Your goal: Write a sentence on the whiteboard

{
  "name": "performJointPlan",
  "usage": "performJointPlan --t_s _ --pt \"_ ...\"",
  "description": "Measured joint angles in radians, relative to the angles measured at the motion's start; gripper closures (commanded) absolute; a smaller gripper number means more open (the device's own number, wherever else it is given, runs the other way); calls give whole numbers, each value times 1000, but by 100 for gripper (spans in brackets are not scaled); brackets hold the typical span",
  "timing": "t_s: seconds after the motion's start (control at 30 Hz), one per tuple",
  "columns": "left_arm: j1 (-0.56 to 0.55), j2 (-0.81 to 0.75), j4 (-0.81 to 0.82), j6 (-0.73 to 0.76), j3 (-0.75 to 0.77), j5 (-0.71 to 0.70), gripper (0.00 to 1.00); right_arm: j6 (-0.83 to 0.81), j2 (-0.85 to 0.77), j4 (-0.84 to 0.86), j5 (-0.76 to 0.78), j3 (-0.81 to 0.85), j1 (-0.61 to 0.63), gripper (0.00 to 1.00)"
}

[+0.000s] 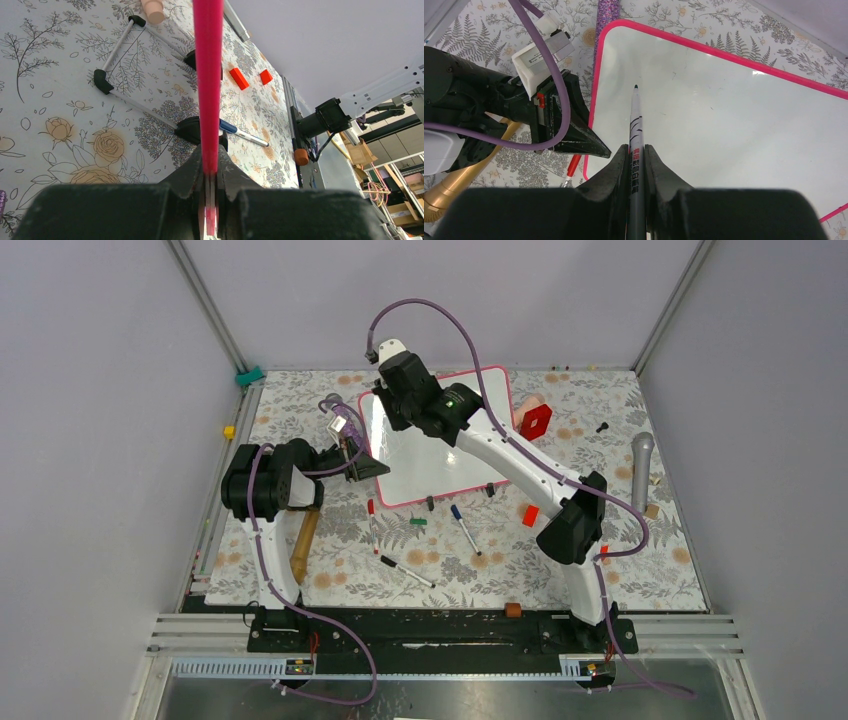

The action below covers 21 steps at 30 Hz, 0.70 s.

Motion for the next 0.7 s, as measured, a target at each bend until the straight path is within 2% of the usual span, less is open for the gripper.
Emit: performJointPlan --t_s 0.4,0.7 --pt "0 0 0 0 0 0 100 -2 6 -4 7 4 0 100" --pt "0 0 0 0 0 0 100 -2 78 -11 6 103 0 100"
